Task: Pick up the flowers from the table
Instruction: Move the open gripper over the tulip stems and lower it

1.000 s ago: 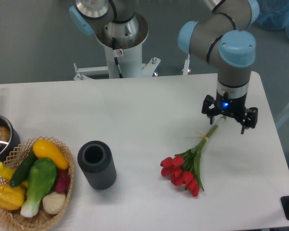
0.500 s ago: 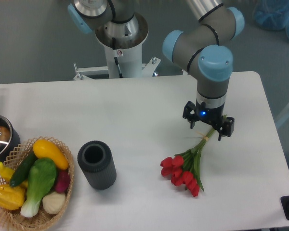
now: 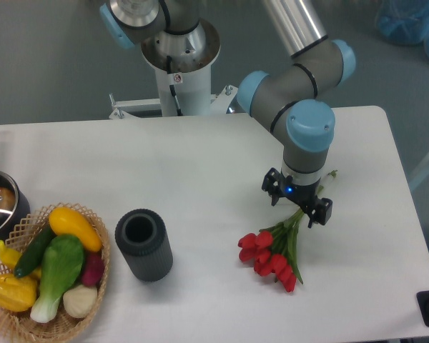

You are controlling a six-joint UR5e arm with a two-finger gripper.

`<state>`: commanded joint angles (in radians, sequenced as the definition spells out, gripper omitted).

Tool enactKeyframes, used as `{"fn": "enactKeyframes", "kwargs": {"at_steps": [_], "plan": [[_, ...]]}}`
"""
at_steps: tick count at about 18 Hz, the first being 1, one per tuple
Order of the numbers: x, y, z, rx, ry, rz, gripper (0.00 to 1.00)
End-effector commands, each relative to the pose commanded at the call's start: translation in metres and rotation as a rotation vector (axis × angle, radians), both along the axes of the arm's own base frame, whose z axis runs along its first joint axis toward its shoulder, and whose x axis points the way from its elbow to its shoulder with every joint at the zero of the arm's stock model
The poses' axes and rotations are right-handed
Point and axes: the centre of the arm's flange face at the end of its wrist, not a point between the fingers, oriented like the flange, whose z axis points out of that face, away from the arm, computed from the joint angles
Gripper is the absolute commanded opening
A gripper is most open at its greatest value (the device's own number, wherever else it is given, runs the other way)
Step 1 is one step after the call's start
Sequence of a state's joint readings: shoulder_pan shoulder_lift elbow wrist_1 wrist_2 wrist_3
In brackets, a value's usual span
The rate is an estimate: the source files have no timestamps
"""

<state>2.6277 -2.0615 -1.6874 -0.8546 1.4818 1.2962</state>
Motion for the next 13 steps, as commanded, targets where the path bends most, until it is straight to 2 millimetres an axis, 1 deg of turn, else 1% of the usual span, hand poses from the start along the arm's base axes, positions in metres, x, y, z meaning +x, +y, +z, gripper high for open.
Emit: {"fn": "enactKeyframes", "kwargs": {"at_steps": [3,6,7,8,9,10,12,13], "plan": [[-0.006,0.008,-0.012,0.018,0.03,-0.002,1.0],[-0.01,0.011,-0.021,0.012,0.021,-0.002,1.0],[-0.011,0.012,-0.024,0.011,0.018,-0.005,0.97],[-0.01,0.013,-0.029,0.008,0.013,-0.009,0.88],[-0.009,0.015,-0.029,0.009,0.014,-0.012,0.77],[-0.009,0.015,-0.029,0.009,0.014,-0.012,0.59],[-0.01,0.016,-0.023,0.013,0.024,-0.012,0.2],[-0.01,0.016,-0.019,0.015,0.028,-0.011,0.07]]}}
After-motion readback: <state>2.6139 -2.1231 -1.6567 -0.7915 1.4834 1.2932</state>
